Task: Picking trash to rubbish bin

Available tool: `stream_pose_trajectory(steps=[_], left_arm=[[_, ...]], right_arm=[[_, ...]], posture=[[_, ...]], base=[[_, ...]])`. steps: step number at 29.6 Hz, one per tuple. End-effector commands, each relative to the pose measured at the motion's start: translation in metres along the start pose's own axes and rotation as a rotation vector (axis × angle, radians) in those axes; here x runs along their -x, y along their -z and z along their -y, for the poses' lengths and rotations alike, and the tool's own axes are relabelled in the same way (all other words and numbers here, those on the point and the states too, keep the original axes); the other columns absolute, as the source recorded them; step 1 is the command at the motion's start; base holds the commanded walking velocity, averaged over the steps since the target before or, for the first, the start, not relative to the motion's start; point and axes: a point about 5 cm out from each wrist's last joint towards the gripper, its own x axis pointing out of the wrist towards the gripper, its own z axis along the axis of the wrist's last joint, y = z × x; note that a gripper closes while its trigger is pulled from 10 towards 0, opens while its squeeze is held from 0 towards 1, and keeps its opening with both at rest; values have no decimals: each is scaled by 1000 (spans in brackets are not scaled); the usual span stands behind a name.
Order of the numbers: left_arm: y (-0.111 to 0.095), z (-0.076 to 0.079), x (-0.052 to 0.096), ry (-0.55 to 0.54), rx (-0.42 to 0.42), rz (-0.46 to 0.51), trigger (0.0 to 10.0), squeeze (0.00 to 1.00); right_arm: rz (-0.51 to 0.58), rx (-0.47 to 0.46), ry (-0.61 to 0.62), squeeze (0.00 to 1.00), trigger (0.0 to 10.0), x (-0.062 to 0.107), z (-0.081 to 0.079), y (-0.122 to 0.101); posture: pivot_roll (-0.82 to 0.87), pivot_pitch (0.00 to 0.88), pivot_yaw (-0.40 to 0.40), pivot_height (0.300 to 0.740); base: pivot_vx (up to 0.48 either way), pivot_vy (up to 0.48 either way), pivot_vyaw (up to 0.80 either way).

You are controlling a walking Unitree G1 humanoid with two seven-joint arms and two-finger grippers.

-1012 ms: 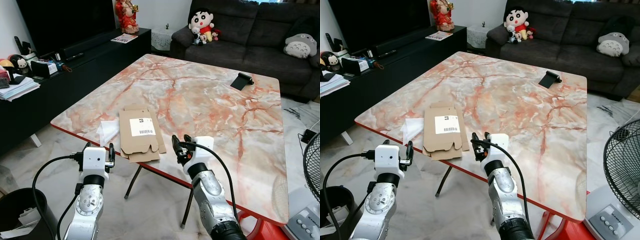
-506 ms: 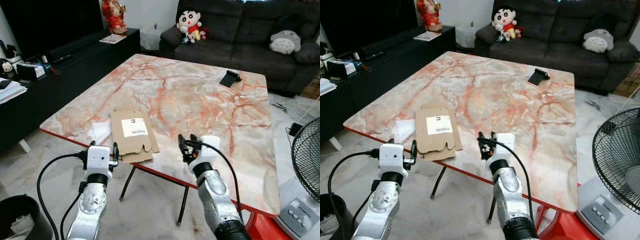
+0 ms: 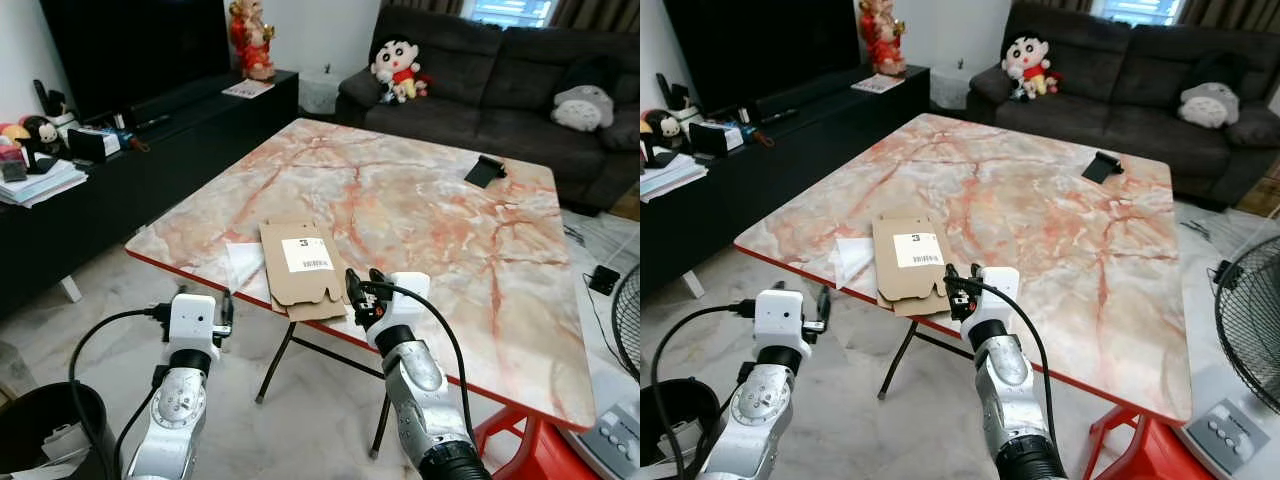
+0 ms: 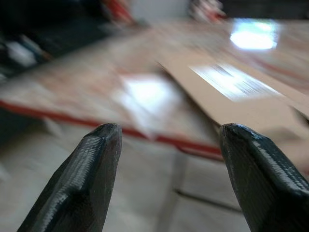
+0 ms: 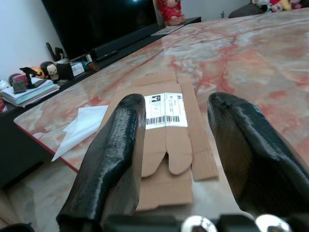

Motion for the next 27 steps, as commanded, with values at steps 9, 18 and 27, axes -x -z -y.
stream_pose_trajectory(steps=[9, 18, 27], left_arm=[[-1, 7, -5, 8, 6, -10, 10000, 0], [12, -1, -9, -36, 91, -82, 10000, 0], [11, 1, -17, -63, 133, -83, 10000, 0]], right_arm=[[2, 9, -6, 0, 10000, -1, 1, -2], [-3, 18, -31, 0, 10000, -2, -1, -1], [-12, 27, -39, 0, 10000, 0, 0, 1]], posture=[[20, 45, -28, 740], [20, 52, -33, 740], [16, 56, -35, 740]], base=[[0, 0, 0], [0, 0, 0], [0, 0, 0]])
